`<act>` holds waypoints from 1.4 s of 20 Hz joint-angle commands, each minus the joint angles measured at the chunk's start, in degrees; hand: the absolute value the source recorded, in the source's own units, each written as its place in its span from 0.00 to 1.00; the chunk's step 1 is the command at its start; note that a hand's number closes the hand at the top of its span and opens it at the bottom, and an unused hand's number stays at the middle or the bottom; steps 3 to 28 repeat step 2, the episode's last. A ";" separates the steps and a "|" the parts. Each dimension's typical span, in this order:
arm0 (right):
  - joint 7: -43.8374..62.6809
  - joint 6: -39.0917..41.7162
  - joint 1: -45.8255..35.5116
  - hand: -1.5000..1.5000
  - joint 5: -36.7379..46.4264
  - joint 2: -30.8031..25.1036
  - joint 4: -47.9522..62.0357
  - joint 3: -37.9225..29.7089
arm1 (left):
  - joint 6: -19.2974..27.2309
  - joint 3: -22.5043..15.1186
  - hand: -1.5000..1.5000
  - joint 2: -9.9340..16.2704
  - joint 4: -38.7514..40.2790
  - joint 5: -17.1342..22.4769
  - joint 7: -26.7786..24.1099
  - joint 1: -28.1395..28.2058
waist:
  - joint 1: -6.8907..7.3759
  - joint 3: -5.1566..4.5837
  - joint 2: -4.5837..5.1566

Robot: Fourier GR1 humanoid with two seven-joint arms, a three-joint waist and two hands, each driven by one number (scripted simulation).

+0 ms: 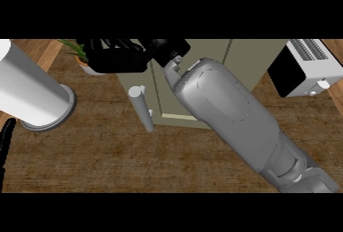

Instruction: Pick up the wine, place it into the cabinet and close the cabinet

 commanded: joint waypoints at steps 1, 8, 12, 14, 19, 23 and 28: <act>-0.76 -1.98 -0.54 1.00 2.01 -3.41 9.18 -3.99 | 1.97 -0.10 0.00 -0.73 -2.55 0.20 1.46 -0.52 | -0.01 0.23 2.70; -1.80 -1.53 -0.24 1.00 2.28 -3.78 9.34 -3.97 | -1.04 0.43 0.00 -0.25 0.85 0.81 0.99 -0.32 | -0.11 0.14 2.87; -1.80 -1.53 -0.24 1.00 2.28 -3.78 9.34 -3.97 | -1.04 0.43 0.00 -0.25 0.85 0.81 0.99 -0.32 | -0.11 0.14 2.87; -1.80 -1.53 -0.24 1.00 2.28 -3.78 9.34 -3.97 | -1.04 0.43 0.00 -0.25 0.85 0.81 0.99 -0.32 | -0.11 0.14 2.87; -1.80 -1.53 -0.24 1.00 2.28 -3.78 9.34 -3.97 | -1.04 0.43 0.00 -0.25 0.85 0.81 0.99 -0.32 | -0.11 0.14 2.87; -1.80 -1.53 -0.24 1.00 2.28 -3.78 9.34 -3.97 | -1.04 0.43 0.00 -0.25 0.85 0.81 0.99 -0.32 | -0.11 0.14 2.87; -1.80 -1.53 -0.24 1.00 2.28 -3.78 9.34 -3.97 | -1.04 0.43 0.00 -0.25 0.85 0.81 0.99 -0.32 | -0.11 0.14 2.87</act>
